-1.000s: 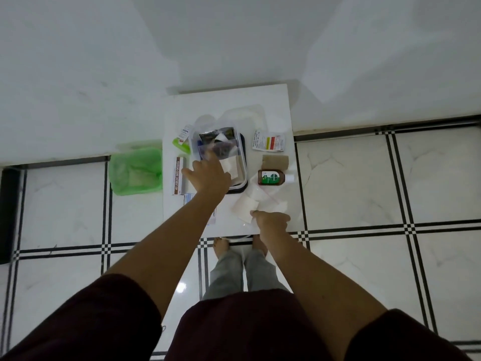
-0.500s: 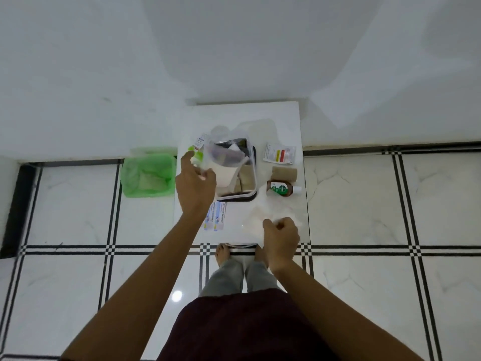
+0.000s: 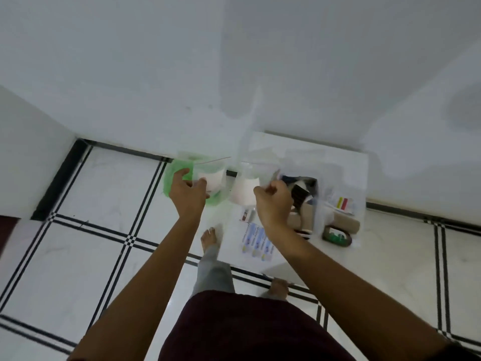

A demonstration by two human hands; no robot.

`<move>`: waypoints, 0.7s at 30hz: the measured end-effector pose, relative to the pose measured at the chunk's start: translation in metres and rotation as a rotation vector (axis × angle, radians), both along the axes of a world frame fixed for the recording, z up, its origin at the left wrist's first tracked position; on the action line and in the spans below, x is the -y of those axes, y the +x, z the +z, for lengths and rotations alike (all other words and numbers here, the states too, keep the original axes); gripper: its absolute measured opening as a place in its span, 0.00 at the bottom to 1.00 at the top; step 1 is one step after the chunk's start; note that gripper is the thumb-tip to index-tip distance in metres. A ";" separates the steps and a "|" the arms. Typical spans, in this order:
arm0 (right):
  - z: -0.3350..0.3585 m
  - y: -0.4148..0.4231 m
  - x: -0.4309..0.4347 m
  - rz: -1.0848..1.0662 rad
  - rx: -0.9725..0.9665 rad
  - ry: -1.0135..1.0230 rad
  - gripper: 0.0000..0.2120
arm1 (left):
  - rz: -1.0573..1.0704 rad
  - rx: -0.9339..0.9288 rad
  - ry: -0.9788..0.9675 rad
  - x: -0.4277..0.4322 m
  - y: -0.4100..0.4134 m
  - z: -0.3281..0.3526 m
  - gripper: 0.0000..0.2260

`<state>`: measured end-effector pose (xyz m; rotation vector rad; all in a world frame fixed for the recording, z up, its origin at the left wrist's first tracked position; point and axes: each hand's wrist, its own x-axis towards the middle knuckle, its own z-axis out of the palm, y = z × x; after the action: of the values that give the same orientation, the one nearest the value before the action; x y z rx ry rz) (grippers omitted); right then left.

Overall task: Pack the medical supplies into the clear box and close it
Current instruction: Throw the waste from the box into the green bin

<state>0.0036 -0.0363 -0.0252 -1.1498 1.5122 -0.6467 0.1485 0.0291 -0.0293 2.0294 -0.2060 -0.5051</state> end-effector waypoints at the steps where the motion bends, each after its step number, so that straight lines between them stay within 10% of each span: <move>1: -0.008 0.021 0.005 0.019 -0.014 0.010 0.06 | 0.012 -0.011 0.008 0.001 0.017 -0.007 0.20; 21: -0.303 0.341 0.055 0.341 -0.560 0.255 0.04 | -0.421 0.025 0.594 0.048 0.326 -0.298 0.20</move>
<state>0.3442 -0.0911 -0.3279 -1.4111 1.7349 0.1151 0.4750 -0.0189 -0.3274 2.5828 -0.5592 -0.8816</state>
